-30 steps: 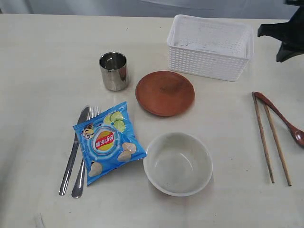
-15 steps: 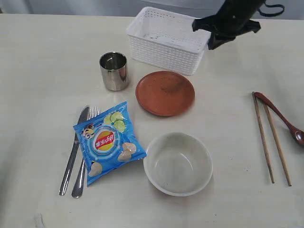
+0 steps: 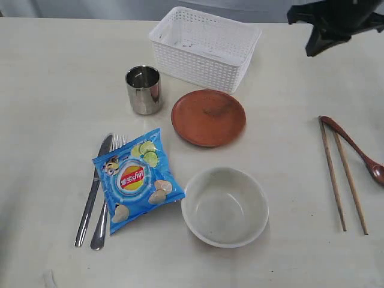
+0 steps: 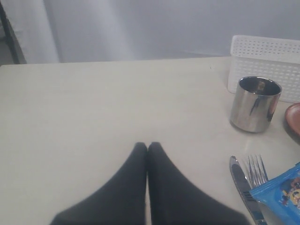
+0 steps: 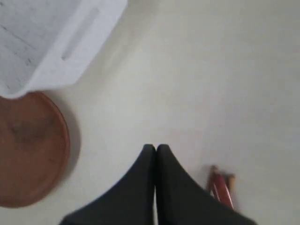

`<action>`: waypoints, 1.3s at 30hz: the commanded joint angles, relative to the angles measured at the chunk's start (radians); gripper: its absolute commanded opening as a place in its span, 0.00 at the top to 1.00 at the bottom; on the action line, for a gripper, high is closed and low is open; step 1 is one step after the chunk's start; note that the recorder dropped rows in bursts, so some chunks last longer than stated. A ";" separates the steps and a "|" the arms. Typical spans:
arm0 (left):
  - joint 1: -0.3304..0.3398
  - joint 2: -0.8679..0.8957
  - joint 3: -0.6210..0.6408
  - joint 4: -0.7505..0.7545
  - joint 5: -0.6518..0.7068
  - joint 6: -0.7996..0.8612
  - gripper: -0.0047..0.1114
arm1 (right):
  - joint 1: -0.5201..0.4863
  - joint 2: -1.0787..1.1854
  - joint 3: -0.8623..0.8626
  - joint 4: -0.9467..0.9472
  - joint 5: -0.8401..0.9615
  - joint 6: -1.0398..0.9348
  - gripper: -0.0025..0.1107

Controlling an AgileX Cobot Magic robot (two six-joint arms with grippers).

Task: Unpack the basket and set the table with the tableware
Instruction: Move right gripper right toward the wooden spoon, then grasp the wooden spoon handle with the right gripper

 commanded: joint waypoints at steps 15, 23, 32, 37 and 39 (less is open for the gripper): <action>-0.007 -0.004 0.002 -0.002 -0.006 0.001 0.96 | -0.006 -0.117 0.382 -0.339 -0.004 0.004 0.57; -0.007 -0.004 0.002 -0.002 -0.006 0.001 0.96 | 0.054 -0.058 0.440 -0.519 -0.034 0.012 0.57; -0.007 -0.004 0.002 0.001 -0.006 0.001 0.96 | 0.054 0.033 0.440 -0.586 -0.110 0.030 0.57; -0.007 -0.004 0.002 0.001 -0.006 0.001 0.96 | 0.054 0.060 0.440 -0.647 -0.144 0.092 0.57; -0.007 -0.004 0.002 0.001 -0.006 0.001 0.96 | 0.054 0.074 0.440 -0.645 -0.144 0.088 0.58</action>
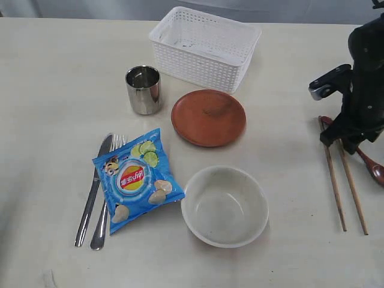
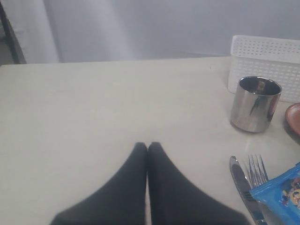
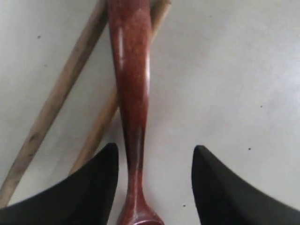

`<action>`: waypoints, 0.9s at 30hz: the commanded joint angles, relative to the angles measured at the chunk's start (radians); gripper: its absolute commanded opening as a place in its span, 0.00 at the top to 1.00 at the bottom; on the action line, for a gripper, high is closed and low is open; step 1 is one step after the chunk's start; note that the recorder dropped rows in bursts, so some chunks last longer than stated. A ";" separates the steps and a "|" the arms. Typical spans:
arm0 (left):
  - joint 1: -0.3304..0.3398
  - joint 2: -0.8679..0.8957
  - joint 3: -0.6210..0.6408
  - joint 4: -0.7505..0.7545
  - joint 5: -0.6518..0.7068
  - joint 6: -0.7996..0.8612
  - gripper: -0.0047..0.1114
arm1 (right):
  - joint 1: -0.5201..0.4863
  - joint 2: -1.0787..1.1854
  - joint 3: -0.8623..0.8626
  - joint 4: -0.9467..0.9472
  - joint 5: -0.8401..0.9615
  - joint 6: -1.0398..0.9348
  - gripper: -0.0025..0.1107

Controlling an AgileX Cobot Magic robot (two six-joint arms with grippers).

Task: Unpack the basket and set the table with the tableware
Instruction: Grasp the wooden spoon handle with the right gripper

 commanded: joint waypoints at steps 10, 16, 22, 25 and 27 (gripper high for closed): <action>-0.007 -0.004 0.002 0.001 -0.006 0.001 0.96 | 0.001 0.031 0.001 -0.022 0.007 0.012 0.98; -0.007 -0.004 0.002 0.001 -0.006 0.001 0.96 | 0.001 -0.040 0.001 -0.026 0.016 0.014 0.98; -0.007 -0.004 0.002 0.001 -0.006 0.001 0.96 | 0.002 -0.159 0.001 0.001 0.041 0.018 0.98; -0.007 -0.004 0.002 0.001 -0.006 0.001 0.96 | 0.002 -0.232 0.001 0.094 0.041 -0.022 0.98; -0.007 -0.004 0.002 0.001 -0.006 0.001 0.96 | 0.002 -0.289 0.001 0.209 0.038 -0.087 0.98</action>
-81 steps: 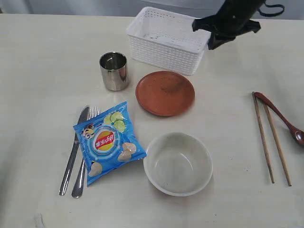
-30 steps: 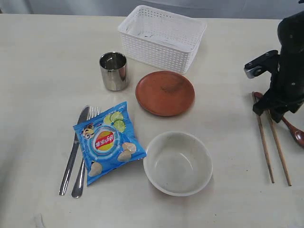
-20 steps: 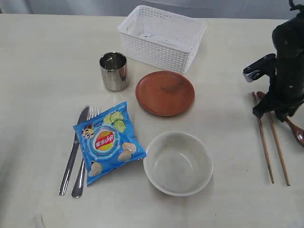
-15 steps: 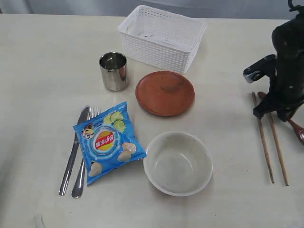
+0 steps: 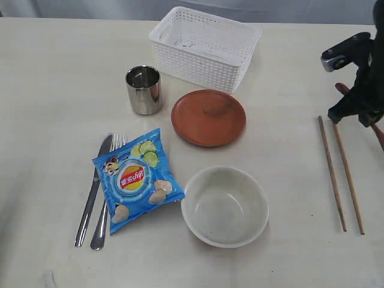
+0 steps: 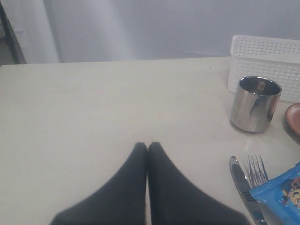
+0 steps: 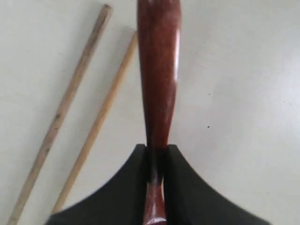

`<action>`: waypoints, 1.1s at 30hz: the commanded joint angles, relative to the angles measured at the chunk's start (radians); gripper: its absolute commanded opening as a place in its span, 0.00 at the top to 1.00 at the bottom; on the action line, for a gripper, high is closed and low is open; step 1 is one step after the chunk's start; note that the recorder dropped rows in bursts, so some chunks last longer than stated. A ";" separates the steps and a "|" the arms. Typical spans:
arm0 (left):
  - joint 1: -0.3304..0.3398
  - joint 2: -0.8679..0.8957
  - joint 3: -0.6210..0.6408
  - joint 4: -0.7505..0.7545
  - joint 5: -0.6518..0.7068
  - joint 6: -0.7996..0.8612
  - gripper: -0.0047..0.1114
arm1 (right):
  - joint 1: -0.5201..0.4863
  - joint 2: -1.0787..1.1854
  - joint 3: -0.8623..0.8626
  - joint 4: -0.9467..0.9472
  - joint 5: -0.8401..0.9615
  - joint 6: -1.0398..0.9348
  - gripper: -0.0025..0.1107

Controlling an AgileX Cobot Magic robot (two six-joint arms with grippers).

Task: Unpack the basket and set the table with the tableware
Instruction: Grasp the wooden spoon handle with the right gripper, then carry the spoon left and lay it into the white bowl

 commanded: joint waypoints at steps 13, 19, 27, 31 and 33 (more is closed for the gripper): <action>-0.007 -0.004 0.002 0.006 -0.006 0.001 0.96 | 0.537 -0.322 0.047 0.743 -0.086 -0.365 0.98; -0.007 -0.004 0.002 0.006 -0.006 0.001 0.96 | 0.692 -0.194 0.061 0.697 -0.144 -0.330 0.98; -0.007 -0.004 0.002 0.006 -0.006 0.001 0.96 | 0.781 -0.105 0.061 0.502 -0.088 -0.321 0.98; -0.007 -0.004 0.002 0.006 -0.006 0.001 0.96 | 0.781 -0.096 0.061 0.492 -0.086 -0.318 0.98; -0.007 -0.004 0.002 0.006 -0.006 0.001 0.96 | 0.781 -0.098 0.061 0.489 -0.112 -0.318 0.98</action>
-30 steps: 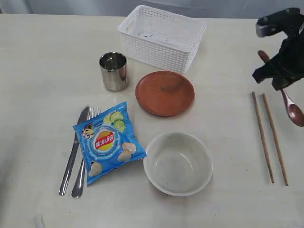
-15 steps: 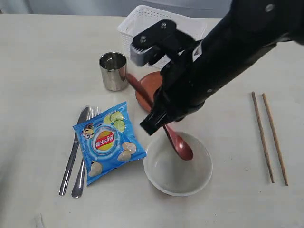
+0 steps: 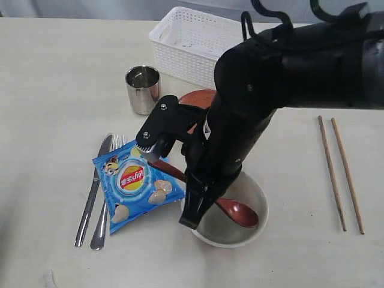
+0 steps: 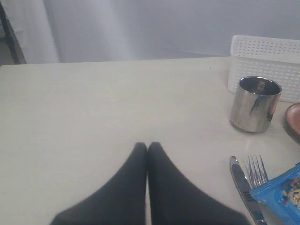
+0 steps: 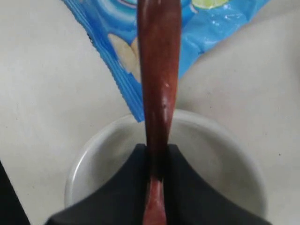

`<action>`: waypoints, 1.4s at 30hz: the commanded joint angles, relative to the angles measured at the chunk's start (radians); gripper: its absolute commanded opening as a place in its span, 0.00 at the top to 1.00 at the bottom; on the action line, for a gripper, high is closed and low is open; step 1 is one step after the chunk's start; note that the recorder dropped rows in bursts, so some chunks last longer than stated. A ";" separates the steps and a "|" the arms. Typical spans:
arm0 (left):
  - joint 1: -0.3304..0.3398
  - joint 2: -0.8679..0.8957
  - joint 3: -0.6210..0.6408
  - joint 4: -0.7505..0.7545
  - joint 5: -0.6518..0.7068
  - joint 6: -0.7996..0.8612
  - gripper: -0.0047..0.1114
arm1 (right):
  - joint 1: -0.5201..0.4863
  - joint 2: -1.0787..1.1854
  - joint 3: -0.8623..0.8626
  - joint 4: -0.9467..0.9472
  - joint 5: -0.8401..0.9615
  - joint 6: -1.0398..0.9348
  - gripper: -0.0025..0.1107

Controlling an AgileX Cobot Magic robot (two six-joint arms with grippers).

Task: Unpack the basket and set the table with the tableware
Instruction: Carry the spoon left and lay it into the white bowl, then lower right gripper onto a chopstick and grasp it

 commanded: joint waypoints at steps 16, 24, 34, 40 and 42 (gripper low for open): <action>-0.007 -0.004 0.002 0.006 -0.006 -0.001 0.96 | 0.002 -0.026 -0.010 -0.058 0.060 0.036 0.60; -0.007 -0.004 0.002 0.006 -0.006 -0.001 0.96 | -0.047 -0.148 -0.048 -0.516 0.206 0.719 0.60; -0.007 -0.004 0.002 0.006 -0.006 0.001 0.96 | -0.674 -0.166 0.048 -0.370 0.242 0.723 0.60; -0.007 -0.004 0.002 0.006 -0.006 0.001 0.96 | -0.864 -0.138 0.182 -0.267 0.072 0.602 0.60; -0.007 -0.004 0.002 0.006 -0.006 0.001 0.96 | -0.881 -0.107 0.199 -0.227 0.035 0.537 0.60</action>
